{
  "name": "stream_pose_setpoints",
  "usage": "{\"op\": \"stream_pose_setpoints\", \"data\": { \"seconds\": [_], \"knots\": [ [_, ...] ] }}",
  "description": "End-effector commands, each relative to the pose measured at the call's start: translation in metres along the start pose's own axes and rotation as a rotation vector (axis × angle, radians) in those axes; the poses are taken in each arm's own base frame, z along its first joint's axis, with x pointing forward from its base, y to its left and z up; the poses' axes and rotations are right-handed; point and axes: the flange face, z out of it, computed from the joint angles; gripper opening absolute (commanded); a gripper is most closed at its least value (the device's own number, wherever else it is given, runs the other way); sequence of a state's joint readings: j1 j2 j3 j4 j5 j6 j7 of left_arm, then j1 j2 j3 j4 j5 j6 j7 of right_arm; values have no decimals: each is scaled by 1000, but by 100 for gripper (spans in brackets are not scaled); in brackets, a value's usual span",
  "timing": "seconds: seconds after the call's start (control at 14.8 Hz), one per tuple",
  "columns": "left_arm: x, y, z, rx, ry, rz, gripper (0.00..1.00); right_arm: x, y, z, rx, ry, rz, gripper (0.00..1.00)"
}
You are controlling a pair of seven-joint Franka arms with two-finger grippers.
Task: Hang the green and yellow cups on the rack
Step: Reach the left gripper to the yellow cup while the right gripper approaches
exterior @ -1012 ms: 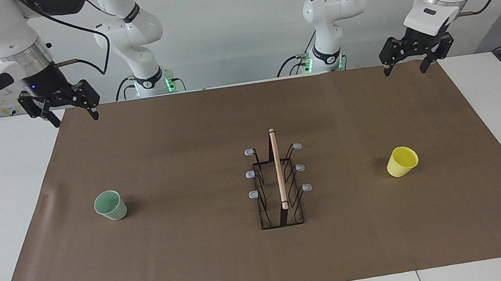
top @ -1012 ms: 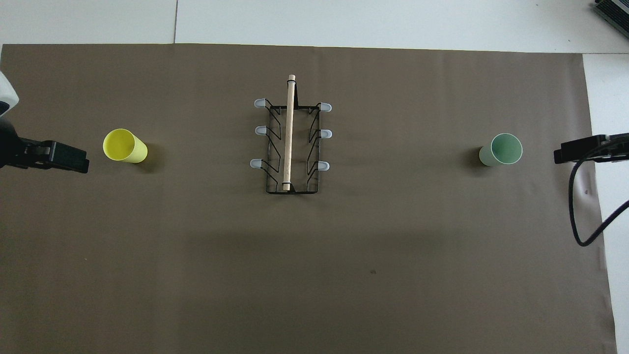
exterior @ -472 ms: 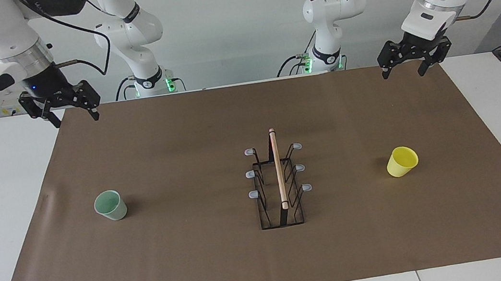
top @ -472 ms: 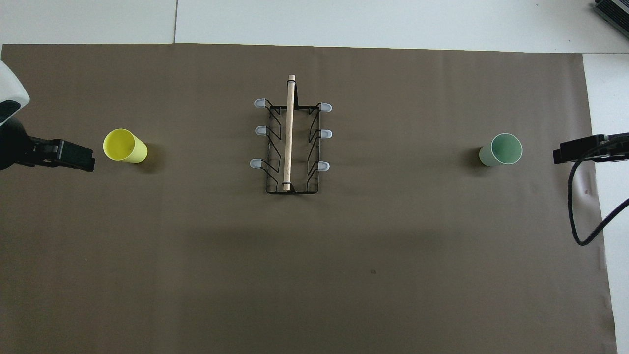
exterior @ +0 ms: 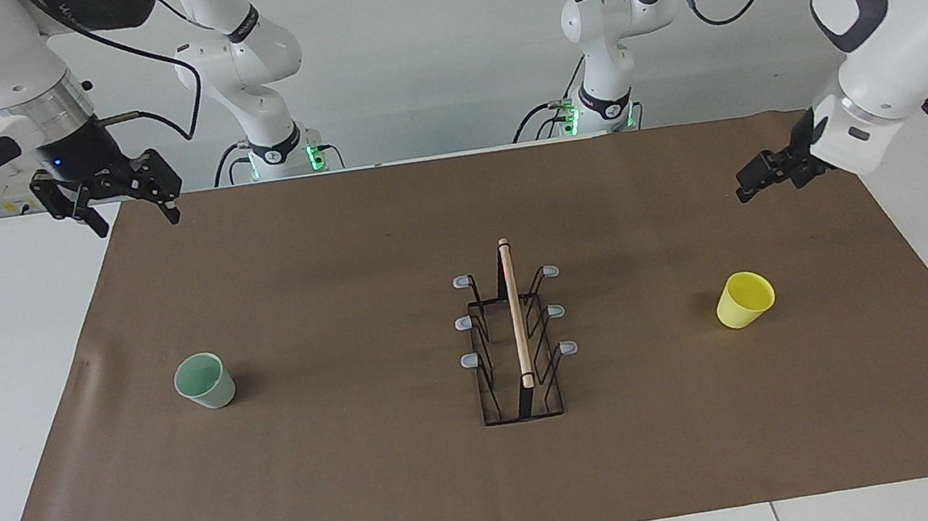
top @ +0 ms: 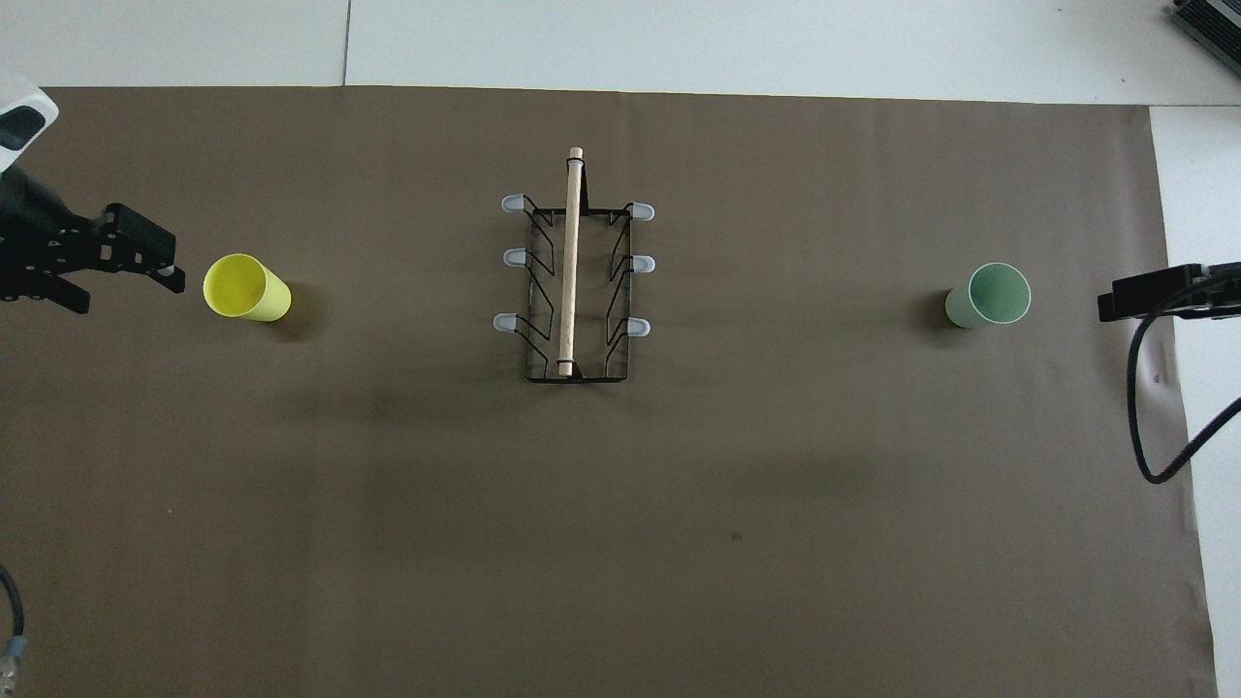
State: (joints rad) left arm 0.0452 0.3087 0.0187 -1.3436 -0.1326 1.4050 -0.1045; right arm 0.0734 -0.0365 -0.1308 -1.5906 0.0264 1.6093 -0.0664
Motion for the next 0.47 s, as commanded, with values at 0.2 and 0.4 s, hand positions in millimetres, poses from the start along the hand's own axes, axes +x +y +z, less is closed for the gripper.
{"op": "stream_pose_setpoints", "data": {
  "seconds": [0.2,0.4],
  "knots": [
    [28,-97,61,-292,-169,-493,100,-9,-1,-14,20,7,10,100],
    [44,-152,113,-419,-165,-746,100,-11,-10,-15,20,19,-40,100]
  ]
}}
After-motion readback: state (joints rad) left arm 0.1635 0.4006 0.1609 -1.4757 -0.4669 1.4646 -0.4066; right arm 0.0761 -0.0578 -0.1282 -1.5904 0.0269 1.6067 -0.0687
